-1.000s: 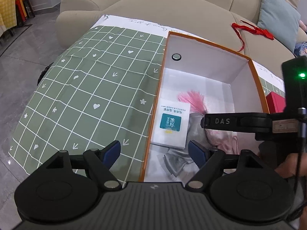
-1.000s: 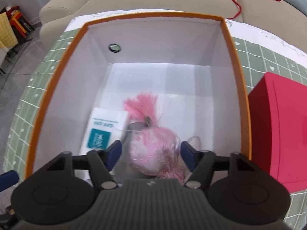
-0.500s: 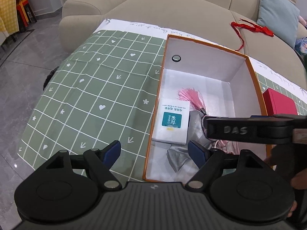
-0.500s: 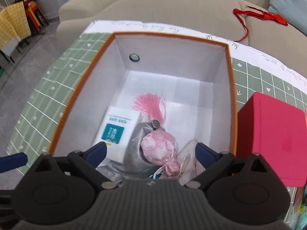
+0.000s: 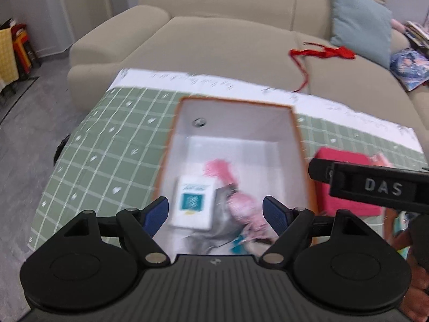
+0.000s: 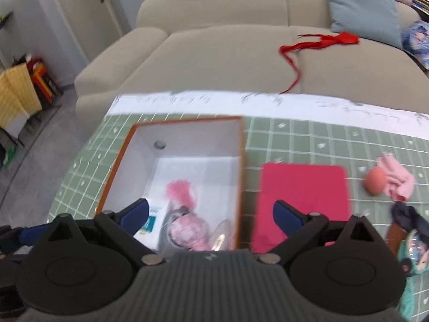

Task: Organize soft objects
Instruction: 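Move both grippers back over the teal plush doll pile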

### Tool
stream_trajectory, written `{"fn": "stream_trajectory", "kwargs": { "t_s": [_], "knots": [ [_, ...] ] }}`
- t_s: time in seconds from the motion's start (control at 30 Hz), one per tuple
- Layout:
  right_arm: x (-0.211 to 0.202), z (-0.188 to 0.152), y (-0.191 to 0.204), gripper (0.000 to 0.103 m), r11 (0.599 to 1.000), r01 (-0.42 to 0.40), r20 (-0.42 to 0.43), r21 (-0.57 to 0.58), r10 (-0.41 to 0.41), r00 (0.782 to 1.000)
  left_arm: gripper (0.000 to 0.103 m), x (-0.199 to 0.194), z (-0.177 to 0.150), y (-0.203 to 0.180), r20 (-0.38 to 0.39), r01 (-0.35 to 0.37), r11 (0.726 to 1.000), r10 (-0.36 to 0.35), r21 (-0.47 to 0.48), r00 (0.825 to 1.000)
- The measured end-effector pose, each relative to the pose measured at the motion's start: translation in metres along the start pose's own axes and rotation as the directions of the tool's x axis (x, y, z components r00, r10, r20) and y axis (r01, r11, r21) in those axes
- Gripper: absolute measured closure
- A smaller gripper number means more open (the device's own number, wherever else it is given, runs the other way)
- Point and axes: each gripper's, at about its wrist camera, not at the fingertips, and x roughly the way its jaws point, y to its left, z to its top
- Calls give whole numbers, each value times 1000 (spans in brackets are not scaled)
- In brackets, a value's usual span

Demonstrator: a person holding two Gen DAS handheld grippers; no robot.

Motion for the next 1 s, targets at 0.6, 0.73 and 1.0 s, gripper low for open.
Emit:
{"fn": "stream_trajectory", "kwargs": {
  "t_s": [0.6,0.73,1.0],
  "knots": [
    [-100,-19,-240,6,943,176,78,281,-206,975,9,0,1,-226,-11,226,923,-234,313,972],
    [-84,-55,-290,7,907,236,-7,349,-250,968,9,17,-22,-270,-68,263,887,-256,381,964],
    [-25,-124,-346,26,860,257,-205,441,-182,962,9,42,-72,-316,-195,335,776,-273,535,942]
  ]
}}
